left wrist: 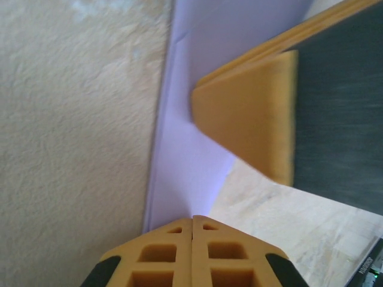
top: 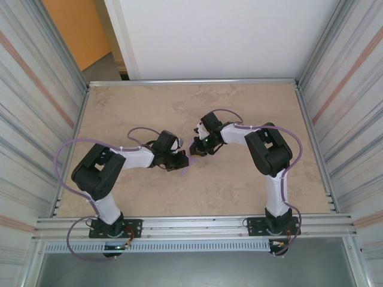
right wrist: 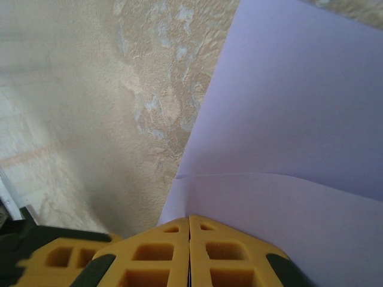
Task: Fold a paper plane with a square sheet of paper (pick it up from the middle)
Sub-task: Fold the wing for the fifth time at the center of the table.
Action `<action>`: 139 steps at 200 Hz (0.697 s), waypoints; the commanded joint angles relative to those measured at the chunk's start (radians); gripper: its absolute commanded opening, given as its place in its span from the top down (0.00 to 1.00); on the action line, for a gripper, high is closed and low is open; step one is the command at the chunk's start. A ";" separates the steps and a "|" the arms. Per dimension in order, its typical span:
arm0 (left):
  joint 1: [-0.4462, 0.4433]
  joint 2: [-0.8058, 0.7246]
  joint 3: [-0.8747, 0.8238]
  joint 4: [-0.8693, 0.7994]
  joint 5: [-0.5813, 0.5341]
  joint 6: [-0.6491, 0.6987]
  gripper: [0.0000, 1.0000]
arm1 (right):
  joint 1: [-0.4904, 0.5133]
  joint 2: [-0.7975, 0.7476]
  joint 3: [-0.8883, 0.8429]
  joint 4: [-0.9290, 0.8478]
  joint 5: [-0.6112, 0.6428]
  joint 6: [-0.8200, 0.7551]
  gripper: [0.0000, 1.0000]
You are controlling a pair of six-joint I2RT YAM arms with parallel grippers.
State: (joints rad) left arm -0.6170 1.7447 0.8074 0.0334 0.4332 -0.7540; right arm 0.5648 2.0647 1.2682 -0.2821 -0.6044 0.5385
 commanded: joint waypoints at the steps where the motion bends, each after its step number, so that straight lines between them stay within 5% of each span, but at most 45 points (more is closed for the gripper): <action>1: -0.006 0.024 -0.003 -0.035 -0.007 -0.017 0.97 | -0.009 -0.019 0.010 -0.080 0.059 -0.001 0.91; 56: -0.009 0.042 -0.021 -0.067 -0.020 -0.019 0.98 | 0.017 -0.145 -0.002 -0.087 0.186 -0.004 0.85; 139: -0.009 0.057 -0.028 -0.078 -0.033 -0.037 0.99 | 0.099 -0.091 -0.068 0.044 0.254 0.118 0.86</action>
State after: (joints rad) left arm -0.6170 1.7512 0.8093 0.0357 0.4335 -0.7689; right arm 0.6544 1.9461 1.2278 -0.2928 -0.3843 0.5938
